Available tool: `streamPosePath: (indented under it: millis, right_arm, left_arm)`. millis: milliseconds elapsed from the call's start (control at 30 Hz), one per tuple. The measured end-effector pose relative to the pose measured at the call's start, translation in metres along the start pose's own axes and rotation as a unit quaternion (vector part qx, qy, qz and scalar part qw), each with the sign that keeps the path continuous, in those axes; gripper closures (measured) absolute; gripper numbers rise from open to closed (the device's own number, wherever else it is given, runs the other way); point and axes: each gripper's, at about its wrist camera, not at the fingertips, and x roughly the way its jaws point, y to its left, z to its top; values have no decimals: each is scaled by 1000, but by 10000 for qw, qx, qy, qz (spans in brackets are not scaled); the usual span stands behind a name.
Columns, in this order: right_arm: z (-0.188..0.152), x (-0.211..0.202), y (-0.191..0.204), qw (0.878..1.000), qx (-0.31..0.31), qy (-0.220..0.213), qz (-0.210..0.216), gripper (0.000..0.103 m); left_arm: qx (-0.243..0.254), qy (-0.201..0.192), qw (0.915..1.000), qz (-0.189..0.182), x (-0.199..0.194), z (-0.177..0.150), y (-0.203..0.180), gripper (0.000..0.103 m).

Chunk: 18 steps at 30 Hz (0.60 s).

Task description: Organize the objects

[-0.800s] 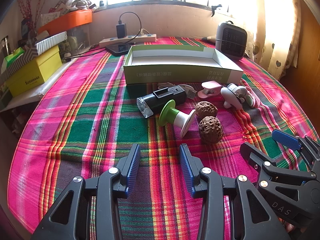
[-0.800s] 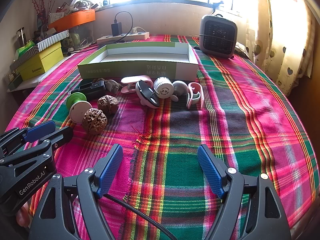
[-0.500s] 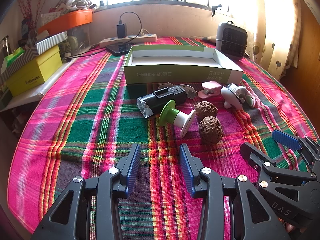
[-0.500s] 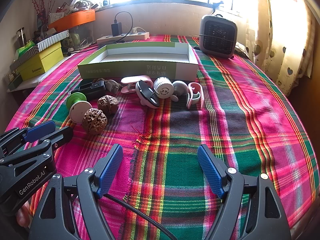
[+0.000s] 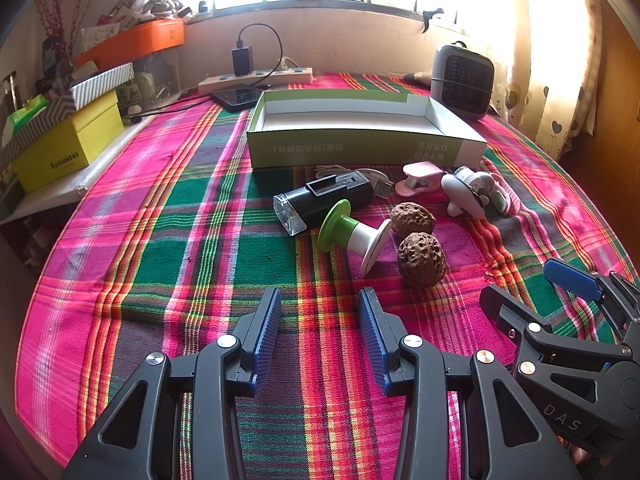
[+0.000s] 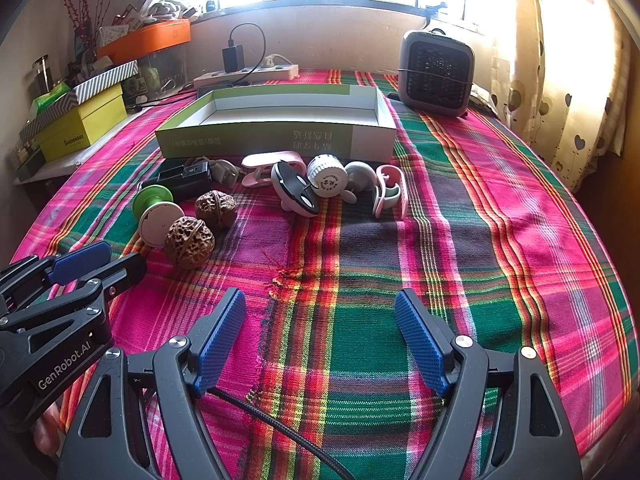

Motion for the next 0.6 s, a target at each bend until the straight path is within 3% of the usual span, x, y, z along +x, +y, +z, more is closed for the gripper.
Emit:
streamPosePath:
  millis: [367, 600]
  right_arm:
    - [-1, 0, 1, 9999, -47, 126, 70, 26]
    - [4, -3, 7, 9983, -182, 156, 538, 26]
  left_arm:
    - [353, 116, 9989, -298, 0, 1, 5, 65]
    - [329, 191, 9973, -623, -1, 6, 22, 65]
